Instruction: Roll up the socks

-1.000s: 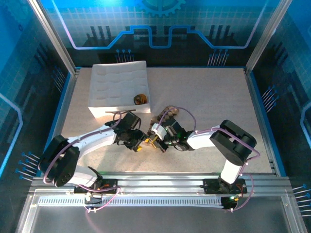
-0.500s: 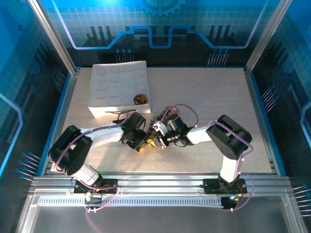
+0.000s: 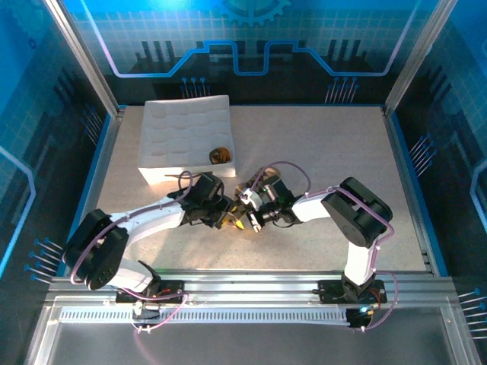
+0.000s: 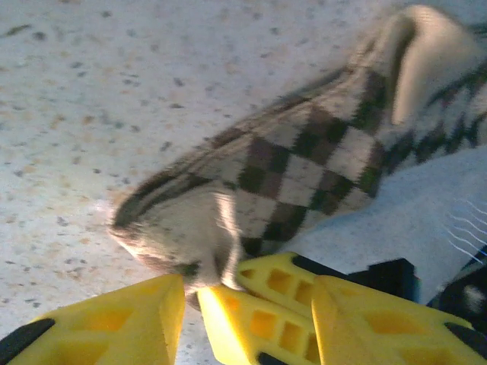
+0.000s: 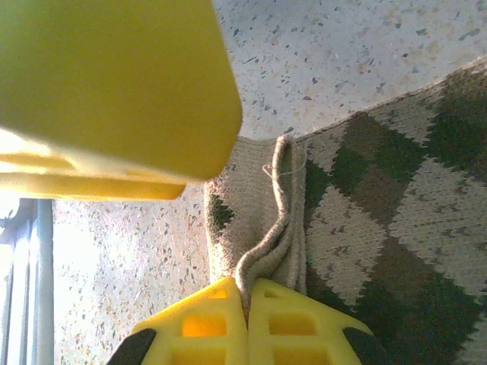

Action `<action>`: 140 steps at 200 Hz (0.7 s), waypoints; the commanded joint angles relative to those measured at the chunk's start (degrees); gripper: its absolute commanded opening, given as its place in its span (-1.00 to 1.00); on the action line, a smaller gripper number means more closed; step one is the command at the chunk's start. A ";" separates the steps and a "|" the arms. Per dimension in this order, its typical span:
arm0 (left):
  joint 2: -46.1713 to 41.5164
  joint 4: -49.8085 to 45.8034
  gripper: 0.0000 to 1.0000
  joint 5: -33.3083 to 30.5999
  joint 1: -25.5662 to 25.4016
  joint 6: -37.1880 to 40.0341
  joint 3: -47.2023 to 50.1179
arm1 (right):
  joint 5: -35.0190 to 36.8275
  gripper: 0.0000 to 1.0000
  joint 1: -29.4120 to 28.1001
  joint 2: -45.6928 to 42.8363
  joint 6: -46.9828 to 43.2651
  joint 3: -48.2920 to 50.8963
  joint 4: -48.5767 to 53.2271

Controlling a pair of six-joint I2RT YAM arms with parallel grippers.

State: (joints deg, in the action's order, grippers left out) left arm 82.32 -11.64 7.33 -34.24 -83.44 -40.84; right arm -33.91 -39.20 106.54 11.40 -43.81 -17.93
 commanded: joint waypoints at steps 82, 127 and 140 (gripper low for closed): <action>9.21 -2.75 -0.11 -0.21 -0.35 2.64 -2.16 | 2.69 -1.00 1.06 5.25 0.64 1.28 14.90; 15.20 -16.01 -0.74 0.49 -0.59 3.30 -6.60 | 3.23 -1.00 1.02 5.69 -2.24 -0.58 17.98; 15.30 -19.65 -0.88 1.47 -0.66 3.05 -6.66 | 3.29 -1.00 0.97 5.95 -4.08 -1.72 19.78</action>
State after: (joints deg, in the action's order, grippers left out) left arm 93.93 -20.84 7.94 -34.33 -80.75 -48.49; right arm -36.10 -38.54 107.72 10.48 -46.87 -12.47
